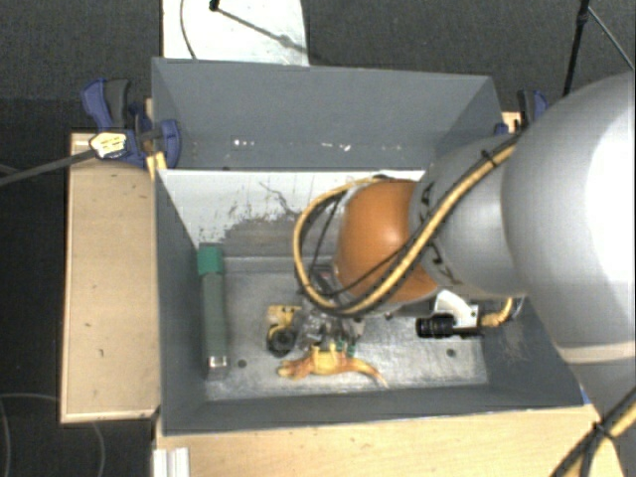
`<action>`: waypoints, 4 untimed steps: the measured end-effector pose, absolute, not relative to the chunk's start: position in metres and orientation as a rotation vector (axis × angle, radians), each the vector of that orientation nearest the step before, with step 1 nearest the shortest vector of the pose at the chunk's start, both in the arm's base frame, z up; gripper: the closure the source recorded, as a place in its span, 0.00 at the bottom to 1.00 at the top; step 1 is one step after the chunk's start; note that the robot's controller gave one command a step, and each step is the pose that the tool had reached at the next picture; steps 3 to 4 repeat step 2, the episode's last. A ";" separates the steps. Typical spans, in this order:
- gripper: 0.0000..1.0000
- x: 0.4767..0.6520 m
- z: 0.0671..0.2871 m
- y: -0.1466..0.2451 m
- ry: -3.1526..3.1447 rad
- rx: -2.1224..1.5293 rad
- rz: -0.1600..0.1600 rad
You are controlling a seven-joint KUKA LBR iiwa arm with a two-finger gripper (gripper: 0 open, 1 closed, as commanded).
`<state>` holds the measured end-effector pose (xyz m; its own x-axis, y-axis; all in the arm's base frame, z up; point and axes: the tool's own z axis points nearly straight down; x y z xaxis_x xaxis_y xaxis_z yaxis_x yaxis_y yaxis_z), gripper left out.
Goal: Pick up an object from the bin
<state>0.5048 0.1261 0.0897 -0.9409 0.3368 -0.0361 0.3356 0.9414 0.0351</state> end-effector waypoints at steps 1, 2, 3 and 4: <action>1.00 0.504 0.092 0.128 3.059 0.529 0.034; 1.00 0.493 0.228 0.079 3.090 0.551 0.001; 1.00 0.493 0.228 0.079 3.090 0.551 0.001; 1.00 0.493 0.228 0.079 3.090 0.551 0.001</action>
Offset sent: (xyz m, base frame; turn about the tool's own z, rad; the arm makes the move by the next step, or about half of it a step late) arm -0.0123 -0.0471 0.1373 0.0074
